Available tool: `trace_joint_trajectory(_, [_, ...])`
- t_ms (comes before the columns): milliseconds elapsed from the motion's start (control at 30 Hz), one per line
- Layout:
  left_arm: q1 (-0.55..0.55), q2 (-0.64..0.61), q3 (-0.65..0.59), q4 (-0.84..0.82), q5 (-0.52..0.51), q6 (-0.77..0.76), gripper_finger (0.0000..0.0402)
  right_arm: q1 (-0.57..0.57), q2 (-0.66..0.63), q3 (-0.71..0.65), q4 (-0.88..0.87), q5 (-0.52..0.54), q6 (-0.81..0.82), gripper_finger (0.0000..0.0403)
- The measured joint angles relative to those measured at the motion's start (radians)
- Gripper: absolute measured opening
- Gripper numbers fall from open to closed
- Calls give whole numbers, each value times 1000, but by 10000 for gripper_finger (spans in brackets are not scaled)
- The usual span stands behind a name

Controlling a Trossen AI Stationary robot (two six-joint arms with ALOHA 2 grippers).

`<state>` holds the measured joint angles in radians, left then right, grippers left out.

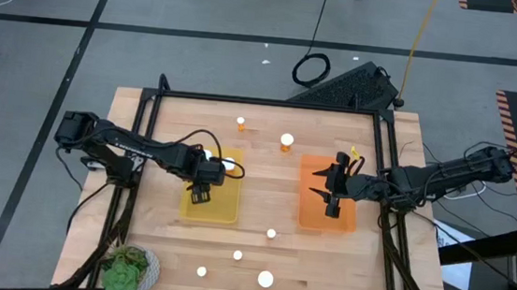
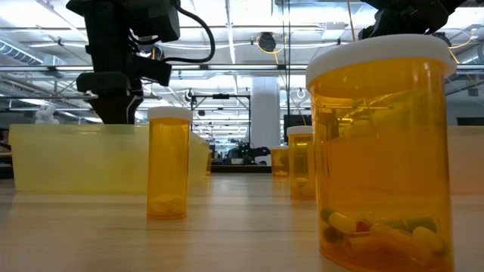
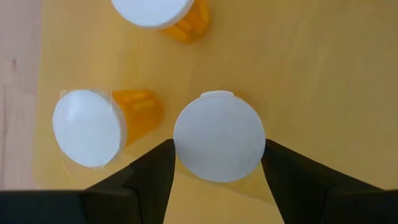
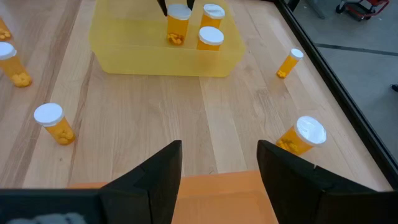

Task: Pick and place medicine bottles into bin by pill shape (circle, oval)
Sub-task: Put the large orange pill bottle into the yellow bin, then put the small orange pill bottle into the orange bin

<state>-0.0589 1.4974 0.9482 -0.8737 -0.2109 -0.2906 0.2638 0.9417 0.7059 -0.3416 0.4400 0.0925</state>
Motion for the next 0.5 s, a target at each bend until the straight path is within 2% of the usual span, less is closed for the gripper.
trace_joint_trajectory(500, [-24,0,104,-101,0,0,239,0,0,0,0,0,0,203])
